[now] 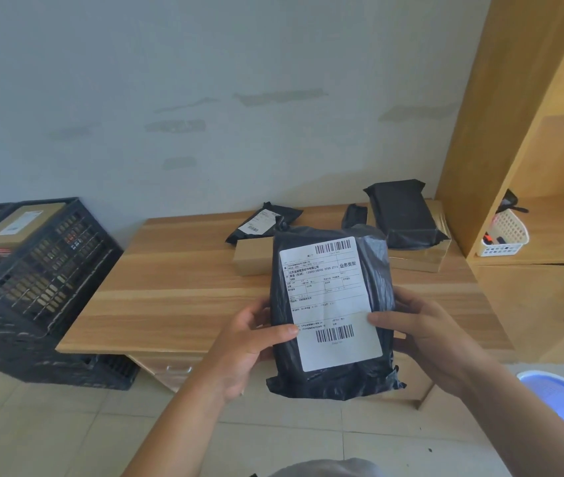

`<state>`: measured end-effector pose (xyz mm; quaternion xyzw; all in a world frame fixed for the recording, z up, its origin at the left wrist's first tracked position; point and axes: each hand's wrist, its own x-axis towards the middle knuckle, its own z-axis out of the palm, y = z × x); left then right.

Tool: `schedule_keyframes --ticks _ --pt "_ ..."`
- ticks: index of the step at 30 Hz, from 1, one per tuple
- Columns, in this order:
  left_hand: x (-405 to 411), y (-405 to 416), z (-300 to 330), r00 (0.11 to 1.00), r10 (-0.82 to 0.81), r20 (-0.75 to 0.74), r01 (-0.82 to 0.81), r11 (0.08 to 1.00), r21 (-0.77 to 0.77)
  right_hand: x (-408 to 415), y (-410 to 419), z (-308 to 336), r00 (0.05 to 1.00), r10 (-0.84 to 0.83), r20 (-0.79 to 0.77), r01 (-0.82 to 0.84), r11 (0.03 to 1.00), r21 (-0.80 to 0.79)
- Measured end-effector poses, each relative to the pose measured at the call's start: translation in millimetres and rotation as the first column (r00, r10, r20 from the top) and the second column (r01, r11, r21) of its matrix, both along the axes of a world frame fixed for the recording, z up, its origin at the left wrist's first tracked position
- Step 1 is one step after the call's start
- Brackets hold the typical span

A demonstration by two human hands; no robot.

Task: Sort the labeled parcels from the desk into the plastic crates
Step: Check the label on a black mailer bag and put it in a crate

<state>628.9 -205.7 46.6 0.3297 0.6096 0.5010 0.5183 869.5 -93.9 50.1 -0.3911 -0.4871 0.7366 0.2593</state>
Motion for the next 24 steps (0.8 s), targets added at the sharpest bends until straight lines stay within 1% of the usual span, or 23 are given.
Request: schedule_keyframes --ticks 3,6,9,12,15,18,24 --pt "-10.3 -12.4 -1.1 1.000 -0.002 0.009 0.002 1.000 0.015 -11.9 -6.0 4.3 0.999 0.042 0.029 -0.043 0.999 0.019" --pt "-29.2 -39.1 -0.4 0.998 0.052 0.032 -0.052 0.998 0.021 -39.1 -20.1 5.8 0.993 0.098 0.063 -0.101 0.994 0.033" --pt "-53.2 -81.0 3.0 0.988 0.153 0.031 -0.154 0.988 0.010 -80.6 -40.0 6.9 0.981 0.174 0.090 -0.176 0.984 0.017" --pt "-82.6 -139.3 8.3 0.959 0.284 0.005 -0.284 0.959 0.008 -135.8 -70.1 14.2 0.943 0.313 0.115 -0.316 0.949 0.014" --pt "-111.8 -207.9 14.2 0.898 0.441 -0.016 -0.441 0.898 0.004 -195.7 -113.7 24.9 0.888 0.451 0.088 -0.453 0.892 0.000" --pt "-136.8 -282.6 11.2 0.805 0.593 -0.012 -0.593 0.805 0.000 -254.3 -168.4 29.7 0.795 0.602 0.075 -0.603 0.798 -0.013" --pt "-153.5 -392.4 -4.9 0.658 0.753 0.018 -0.751 0.658 -0.052 -321.3 -258.4 15.6 0.650 0.753 0.100 -0.756 0.654 -0.016"
